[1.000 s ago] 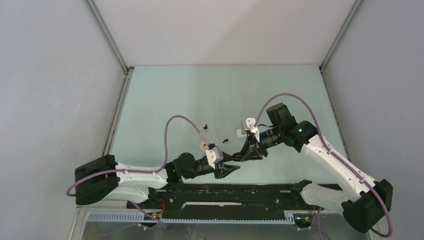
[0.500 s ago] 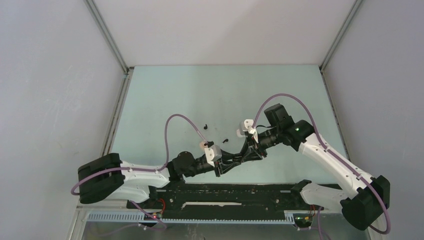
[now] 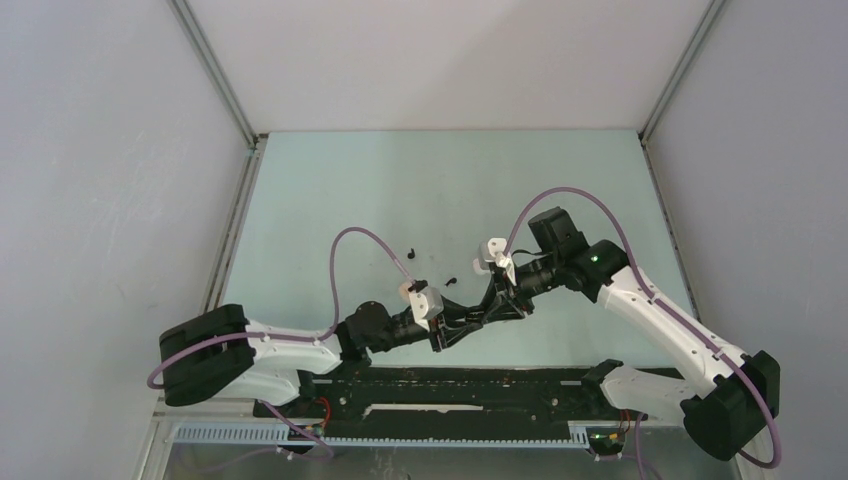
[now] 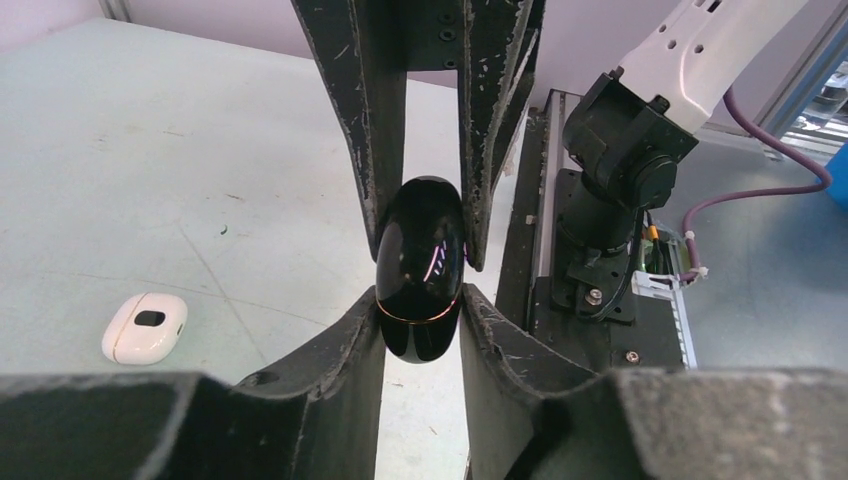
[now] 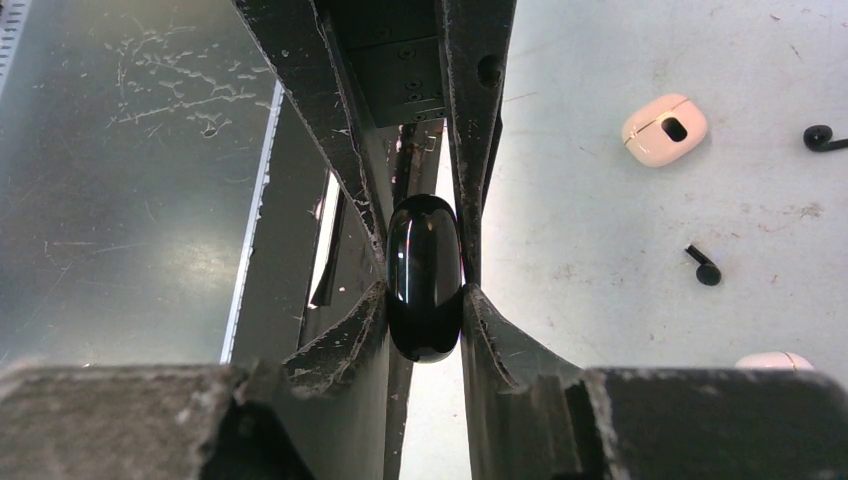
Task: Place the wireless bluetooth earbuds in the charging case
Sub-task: Pass from the right arm to the left
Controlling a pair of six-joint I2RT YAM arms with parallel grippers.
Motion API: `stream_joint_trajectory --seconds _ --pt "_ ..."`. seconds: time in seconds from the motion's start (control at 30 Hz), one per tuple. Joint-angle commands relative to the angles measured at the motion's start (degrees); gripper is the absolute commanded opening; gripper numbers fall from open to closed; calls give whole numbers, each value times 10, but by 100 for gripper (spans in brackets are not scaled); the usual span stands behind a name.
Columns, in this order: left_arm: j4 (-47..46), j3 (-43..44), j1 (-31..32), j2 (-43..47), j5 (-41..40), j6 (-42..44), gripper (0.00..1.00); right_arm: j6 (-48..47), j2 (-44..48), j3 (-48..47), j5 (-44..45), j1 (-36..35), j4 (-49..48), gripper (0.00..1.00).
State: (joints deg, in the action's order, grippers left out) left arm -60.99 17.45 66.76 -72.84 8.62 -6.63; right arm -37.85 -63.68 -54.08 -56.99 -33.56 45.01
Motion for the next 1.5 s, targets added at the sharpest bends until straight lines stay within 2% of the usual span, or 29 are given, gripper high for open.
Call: stream_joint_trajectory --seconds 0.0,0.13,0.2,0.27,0.5,0.67,0.8,1.03,1.17,1.27,1.4,1.47 --pt "-26 -1 -6 -3 -2 -8 36 8 11 -1 -13 3 -7 19" --pt "-26 -1 -6 -2 6 -11 33 11 14 2 -14 4 -11 19" --pt "-27 -1 -6 -2 2 -11 35 15 17 6 -12 5 -18 19" --pt "-27 -1 -6 -3 -3 -13 41 16 18 9 -10 5 -21 19" --pt "-27 4 -7 -6 0 -5 38 21 17 11 -7 5 -23 19" --pt "-29 1 -8 -10 -1 -13 46 25 23 11 -10 7 -30 19" --pt "-33 -5 -8 -9 -6 -11 44 24 23 11 -11 6 -28 19" --pt "-36 -6 -9 -7 7 -11 32 27 21 11 -3 7 -32 19" --pt "-37 -3 -10 -14 22 -9 18 30 19 11 3 7 -34 20" --pt "-52 0 -10 -29 40 -5 2 39 16 11 7 9 -36 27" --pt "-89 -10 -9 -47 59 11 0 76 8 11 1 16 -49 50" --pt "-102 -14 -9 -54 63 24 0 84 5 11 -13 26 -48 56"
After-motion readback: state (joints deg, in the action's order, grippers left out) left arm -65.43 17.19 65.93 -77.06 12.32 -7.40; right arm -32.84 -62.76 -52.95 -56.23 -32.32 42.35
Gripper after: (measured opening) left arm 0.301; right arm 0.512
